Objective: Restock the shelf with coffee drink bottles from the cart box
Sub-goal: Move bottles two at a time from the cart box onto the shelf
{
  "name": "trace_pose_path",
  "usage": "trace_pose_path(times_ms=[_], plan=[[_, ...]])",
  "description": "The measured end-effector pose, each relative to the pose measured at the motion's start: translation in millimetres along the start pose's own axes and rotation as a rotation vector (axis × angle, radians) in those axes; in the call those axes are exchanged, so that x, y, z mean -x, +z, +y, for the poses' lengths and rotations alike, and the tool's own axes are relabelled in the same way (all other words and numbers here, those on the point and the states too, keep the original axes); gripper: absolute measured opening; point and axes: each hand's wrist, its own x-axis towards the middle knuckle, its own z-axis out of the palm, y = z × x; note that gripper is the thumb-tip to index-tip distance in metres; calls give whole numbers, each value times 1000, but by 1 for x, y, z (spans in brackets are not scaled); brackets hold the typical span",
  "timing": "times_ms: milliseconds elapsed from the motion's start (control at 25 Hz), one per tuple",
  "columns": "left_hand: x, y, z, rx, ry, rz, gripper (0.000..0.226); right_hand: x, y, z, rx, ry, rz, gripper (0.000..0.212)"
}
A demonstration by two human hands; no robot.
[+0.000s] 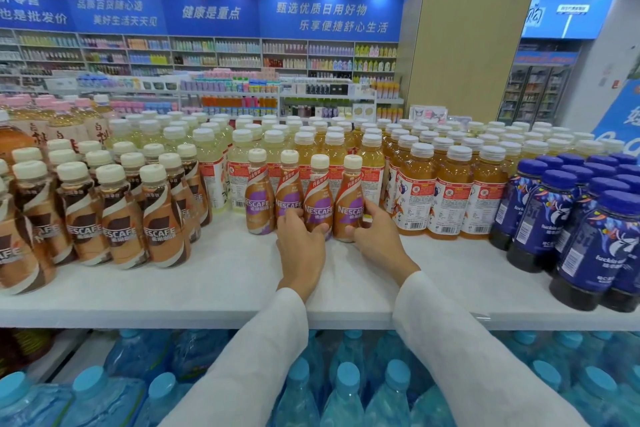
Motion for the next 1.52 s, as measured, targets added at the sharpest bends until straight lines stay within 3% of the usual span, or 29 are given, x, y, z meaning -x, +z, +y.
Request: trace_pose_path(times_ms=[440,1520], plan=[[-4,10,3,-49,22,87,41,-9,-2,1,69,5,1,71],[-7,10,1,-29,-2,54,47,-8,1,5,54,-17,-15,74]])
